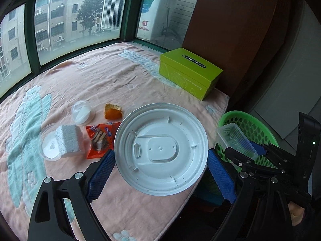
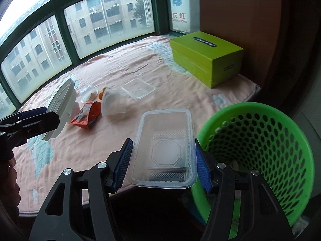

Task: Collect trash
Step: 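Carry the lid and clear tray to the green basket and release both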

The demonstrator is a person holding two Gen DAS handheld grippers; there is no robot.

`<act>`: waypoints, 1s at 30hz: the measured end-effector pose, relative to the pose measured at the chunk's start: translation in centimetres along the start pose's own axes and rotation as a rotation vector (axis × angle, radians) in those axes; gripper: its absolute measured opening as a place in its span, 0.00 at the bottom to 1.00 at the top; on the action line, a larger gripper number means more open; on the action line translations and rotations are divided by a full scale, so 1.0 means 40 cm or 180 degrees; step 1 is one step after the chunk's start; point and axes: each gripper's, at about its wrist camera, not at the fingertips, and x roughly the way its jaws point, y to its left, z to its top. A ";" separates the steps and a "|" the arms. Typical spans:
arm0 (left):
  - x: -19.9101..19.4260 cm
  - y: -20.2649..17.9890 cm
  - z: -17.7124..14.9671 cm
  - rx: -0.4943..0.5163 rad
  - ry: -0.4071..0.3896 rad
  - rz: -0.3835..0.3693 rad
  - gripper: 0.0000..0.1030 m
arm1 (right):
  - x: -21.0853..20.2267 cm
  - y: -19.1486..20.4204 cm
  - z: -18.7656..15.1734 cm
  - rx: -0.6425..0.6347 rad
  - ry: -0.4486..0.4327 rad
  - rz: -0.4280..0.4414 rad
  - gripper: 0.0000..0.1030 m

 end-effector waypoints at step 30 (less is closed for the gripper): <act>0.122 -0.336 0.100 0.0588 0.0116 -0.0456 0.86 | -0.147 -0.316 -0.082 0.0674 -0.0153 -0.0669 0.58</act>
